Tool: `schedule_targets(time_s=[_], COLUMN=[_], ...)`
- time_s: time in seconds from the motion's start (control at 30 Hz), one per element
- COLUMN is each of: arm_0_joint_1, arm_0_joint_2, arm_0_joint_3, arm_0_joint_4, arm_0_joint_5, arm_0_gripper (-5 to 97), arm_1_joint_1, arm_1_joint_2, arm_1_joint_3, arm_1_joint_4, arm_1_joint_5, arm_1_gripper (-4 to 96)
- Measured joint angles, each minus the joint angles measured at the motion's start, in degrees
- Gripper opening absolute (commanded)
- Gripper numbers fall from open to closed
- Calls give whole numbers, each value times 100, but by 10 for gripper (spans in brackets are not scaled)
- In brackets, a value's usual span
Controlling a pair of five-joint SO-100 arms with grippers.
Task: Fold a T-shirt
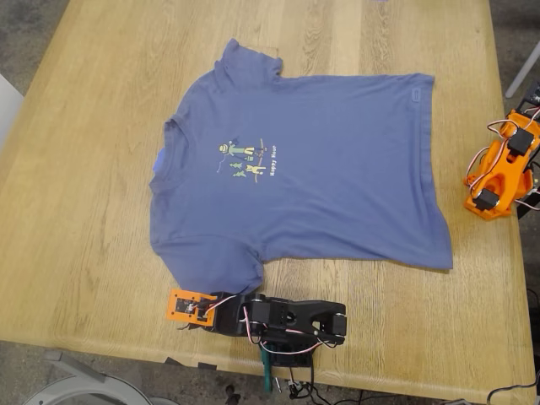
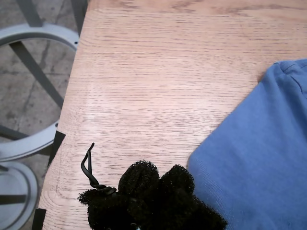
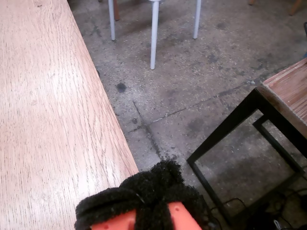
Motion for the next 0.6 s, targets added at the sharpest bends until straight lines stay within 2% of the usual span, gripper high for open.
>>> schedule_targets(time_s=[0.17,0.3,0.5,0.6], arm_0_joint_1=[0,0,70,246], arm_0_joint_2=[0,0,0,0], arm_0_joint_3=[0,0,0,0], arm_0_joint_4=[0,-44,-316,-325], arm_0_joint_5=[0,53,229,229], arm_0_gripper=[23,124,405,454], arm_1_joint_1=[0,0,-9,-62], arm_1_joint_2=[0,0,0,0], arm_1_joint_3=[0,0,0,0], arm_1_joint_4=[0,0,-53,-149], arm_1_joint_5=[0,0,9,105], arm_1_gripper=[1,50,192,241])
